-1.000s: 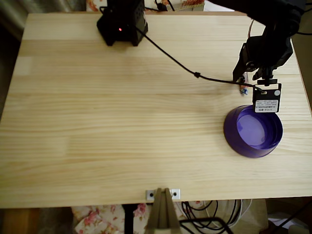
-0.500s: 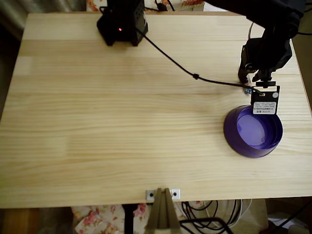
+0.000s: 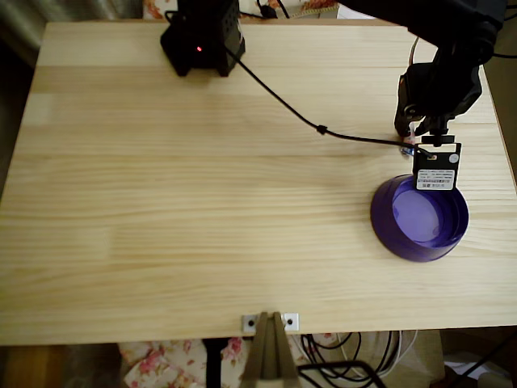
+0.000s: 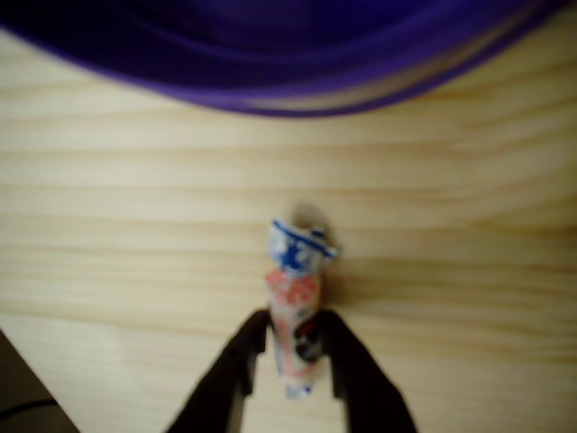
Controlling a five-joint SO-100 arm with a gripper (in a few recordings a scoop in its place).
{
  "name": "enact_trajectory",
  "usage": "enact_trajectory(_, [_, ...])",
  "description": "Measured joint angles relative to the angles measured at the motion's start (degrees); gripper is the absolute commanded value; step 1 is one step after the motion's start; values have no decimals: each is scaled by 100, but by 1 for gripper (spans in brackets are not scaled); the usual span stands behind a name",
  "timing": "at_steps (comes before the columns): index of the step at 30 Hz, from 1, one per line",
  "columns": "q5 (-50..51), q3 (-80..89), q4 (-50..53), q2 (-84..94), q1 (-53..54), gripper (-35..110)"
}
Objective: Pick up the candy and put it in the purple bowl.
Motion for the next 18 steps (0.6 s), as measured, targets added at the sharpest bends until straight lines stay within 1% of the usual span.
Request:
enact_trajectory(7, [-185,0,220,167,0,1])
enact_trajectory(14, [-642,0,220,308,62,0])
enact_trajectory(18, [-1002,246,53,826,237,0])
